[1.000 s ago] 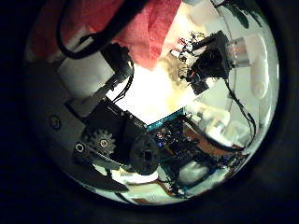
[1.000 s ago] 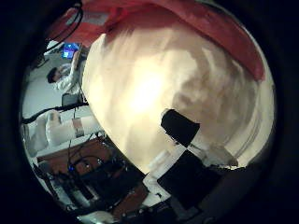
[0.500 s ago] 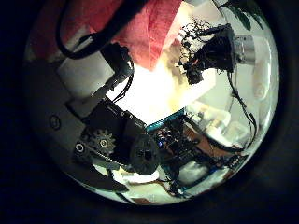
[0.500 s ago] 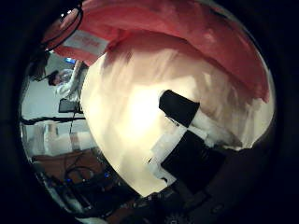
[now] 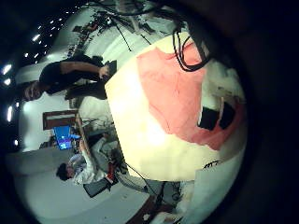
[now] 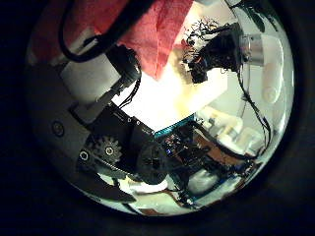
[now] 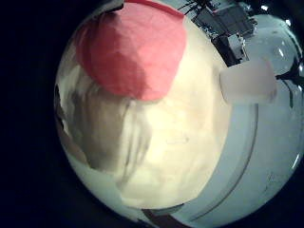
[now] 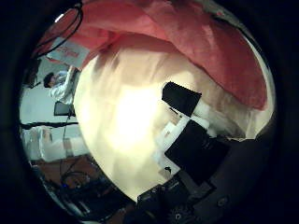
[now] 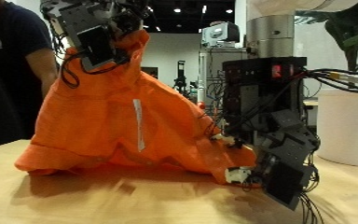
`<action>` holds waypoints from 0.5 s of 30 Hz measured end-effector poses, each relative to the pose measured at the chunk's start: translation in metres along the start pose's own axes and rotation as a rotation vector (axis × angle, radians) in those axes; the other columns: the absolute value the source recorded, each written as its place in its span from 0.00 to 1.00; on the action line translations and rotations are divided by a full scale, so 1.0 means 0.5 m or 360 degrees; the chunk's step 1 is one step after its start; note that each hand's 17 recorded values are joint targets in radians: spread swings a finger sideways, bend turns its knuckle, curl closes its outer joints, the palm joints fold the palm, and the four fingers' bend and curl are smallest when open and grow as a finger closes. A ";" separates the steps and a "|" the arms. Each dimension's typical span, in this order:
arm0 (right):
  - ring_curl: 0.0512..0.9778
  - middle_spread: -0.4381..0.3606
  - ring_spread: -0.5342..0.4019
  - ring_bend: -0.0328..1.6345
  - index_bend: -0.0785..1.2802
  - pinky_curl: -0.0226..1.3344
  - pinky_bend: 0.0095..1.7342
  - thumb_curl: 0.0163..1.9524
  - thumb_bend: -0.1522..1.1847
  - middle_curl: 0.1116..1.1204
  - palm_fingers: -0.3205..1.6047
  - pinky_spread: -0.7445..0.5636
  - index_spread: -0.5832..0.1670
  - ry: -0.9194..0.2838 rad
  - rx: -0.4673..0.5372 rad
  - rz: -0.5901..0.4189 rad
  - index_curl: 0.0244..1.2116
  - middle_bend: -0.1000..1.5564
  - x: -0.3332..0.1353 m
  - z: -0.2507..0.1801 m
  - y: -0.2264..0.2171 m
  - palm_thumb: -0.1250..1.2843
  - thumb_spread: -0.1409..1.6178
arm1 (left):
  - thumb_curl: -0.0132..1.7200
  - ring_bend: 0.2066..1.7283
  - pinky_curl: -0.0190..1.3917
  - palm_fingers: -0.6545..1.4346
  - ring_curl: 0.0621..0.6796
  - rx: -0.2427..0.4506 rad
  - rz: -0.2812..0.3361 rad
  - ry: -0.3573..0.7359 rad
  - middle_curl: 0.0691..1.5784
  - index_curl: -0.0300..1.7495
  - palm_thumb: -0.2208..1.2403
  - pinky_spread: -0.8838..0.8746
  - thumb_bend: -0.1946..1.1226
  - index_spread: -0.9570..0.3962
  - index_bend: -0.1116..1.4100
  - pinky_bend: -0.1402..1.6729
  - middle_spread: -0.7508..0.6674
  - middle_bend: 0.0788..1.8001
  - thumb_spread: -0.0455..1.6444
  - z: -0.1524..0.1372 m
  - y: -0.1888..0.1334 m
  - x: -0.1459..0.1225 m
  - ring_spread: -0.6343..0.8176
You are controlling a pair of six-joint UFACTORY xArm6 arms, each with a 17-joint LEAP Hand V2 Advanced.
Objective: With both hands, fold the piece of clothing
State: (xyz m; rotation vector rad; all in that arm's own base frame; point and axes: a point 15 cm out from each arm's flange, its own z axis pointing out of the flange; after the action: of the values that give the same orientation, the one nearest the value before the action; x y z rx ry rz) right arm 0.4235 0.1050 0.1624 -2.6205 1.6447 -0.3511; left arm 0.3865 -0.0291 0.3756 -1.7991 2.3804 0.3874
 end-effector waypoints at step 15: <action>0.49 0.33 0.22 0.52 0.31 0.31 0.41 0.16 0.11 0.53 0.73 0.10 0.30 0.0144 -0.0001 0.0042 0.39 0.41 0.025 0.019 -0.037 0.61 0.62 | 0.42 0.79 0.41 0.79 0.79 -0.0012 -0.0005 0.0001 0.86 0.84 0.76 0.18 0.14 0.32 0.18 0.86 0.03 0.34 0.61 0.000 0.004 -0.002 0.14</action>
State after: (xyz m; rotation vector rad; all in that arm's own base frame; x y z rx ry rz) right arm 0.4470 0.1009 0.1582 -2.6170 1.7039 -0.4748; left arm 0.3848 -0.0274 0.3760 -1.8065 2.3793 0.3959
